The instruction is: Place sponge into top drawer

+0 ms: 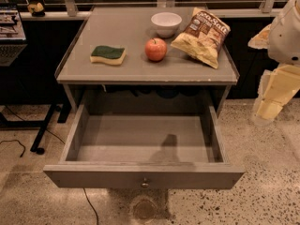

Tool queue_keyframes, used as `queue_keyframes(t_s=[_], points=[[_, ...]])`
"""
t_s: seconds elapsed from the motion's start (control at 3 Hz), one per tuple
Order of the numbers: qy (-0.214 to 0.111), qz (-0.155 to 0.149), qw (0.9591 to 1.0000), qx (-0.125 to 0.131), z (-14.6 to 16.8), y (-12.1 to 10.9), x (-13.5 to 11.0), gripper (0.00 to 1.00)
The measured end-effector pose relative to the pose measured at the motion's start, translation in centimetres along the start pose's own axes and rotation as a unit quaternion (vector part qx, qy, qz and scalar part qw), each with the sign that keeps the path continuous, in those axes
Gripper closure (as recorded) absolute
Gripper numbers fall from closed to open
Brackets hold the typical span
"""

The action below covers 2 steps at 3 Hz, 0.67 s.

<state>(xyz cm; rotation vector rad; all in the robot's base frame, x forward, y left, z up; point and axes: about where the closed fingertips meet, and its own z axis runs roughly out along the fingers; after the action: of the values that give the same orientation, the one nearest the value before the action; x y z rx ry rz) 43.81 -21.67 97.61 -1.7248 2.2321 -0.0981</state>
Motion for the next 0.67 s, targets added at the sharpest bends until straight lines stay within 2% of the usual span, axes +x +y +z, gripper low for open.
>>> queue_keyframes(t_s=[0.33,0.67], points=[[0.000,0.000,1.0000,0.000,0.00,0.00,0.00,0.00],[-0.026,0.009,0.9995,0.012,0.15,-0.14,-0.56,0.00]])
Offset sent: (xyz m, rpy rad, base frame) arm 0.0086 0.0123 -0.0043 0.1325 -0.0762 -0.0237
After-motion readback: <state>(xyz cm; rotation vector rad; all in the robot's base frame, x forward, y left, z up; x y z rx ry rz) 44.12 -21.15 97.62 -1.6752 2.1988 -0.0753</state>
